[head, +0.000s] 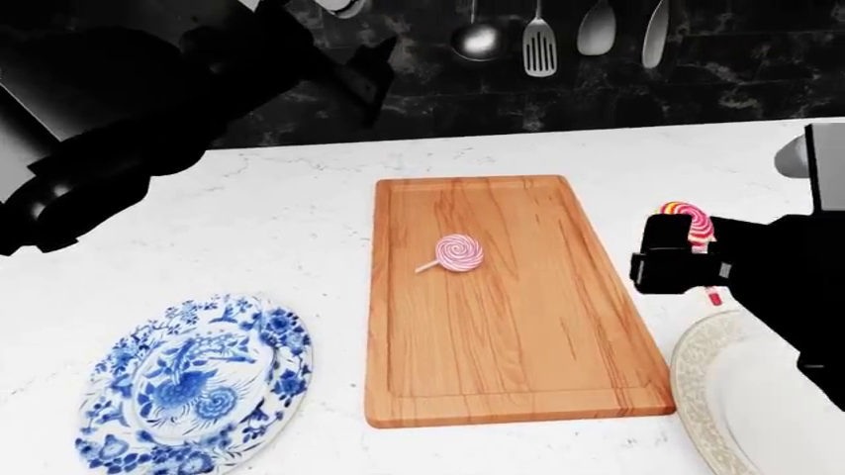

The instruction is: Move the dessert items from the plate to the tray.

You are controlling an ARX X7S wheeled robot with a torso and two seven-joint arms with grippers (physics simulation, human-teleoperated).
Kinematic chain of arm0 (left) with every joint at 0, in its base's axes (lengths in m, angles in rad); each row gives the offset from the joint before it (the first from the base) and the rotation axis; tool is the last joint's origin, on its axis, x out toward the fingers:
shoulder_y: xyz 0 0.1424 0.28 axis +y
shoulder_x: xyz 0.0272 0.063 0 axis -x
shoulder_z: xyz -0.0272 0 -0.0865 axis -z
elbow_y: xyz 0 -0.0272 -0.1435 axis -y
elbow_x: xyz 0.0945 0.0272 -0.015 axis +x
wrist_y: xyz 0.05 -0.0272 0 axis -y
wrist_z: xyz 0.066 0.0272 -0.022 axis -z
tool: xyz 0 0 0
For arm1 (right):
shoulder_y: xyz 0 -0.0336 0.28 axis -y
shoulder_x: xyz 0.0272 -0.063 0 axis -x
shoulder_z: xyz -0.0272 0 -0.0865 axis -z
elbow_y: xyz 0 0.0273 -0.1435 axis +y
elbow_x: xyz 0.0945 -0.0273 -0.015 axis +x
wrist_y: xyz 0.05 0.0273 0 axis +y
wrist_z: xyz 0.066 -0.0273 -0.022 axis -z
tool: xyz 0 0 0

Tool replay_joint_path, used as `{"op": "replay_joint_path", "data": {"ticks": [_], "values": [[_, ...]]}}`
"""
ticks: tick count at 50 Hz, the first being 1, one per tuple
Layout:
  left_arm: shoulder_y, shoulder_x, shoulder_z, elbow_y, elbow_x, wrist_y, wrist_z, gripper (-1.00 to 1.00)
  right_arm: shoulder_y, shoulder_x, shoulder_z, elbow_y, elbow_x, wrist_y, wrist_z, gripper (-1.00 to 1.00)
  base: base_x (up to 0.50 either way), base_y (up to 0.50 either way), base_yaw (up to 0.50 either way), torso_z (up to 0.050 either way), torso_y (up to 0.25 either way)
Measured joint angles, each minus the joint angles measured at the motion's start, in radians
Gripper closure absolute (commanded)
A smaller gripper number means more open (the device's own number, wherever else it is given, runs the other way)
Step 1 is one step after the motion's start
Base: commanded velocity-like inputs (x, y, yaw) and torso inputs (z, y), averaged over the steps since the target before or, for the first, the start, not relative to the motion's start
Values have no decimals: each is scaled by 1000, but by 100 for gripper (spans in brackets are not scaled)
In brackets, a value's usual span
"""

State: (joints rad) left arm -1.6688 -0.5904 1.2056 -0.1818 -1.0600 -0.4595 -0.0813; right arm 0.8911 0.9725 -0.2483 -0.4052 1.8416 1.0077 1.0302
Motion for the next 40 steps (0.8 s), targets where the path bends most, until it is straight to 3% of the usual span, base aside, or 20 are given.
{"op": "replay_joint_path", "data": {"ticks": [6,13,23,37,38,40], "values": [[-3,-9,-5,17,-9,-11,-14,-100,238,-82,-113,51,-27,77,-26,100,0,0,0,50,75],[-9,-16,-14,32,-18,-19,-33,-100,353,-157,-199,90,-85,115,-87,100,0,0,0,21,32],[-20,-21,-24,52,-28,-37,-62,-100,345,-239,-295,138,-205,106,-216,100,0,0,0,0,0],[-33,-22,-28,72,-34,-59,-82,-100,275,-269,-353,170,-286,77,-301,100,0,0,0,0,0],[-34,-23,-28,74,-35,-60,-83,-100,271,-270,-355,171,-288,76,-303,-100,0,0,0,0,0],[-35,-23,-28,77,-35,-62,-85,-100,268,-270,-356,173,-286,77,-307,-100,0,0,0,0,0]]}}
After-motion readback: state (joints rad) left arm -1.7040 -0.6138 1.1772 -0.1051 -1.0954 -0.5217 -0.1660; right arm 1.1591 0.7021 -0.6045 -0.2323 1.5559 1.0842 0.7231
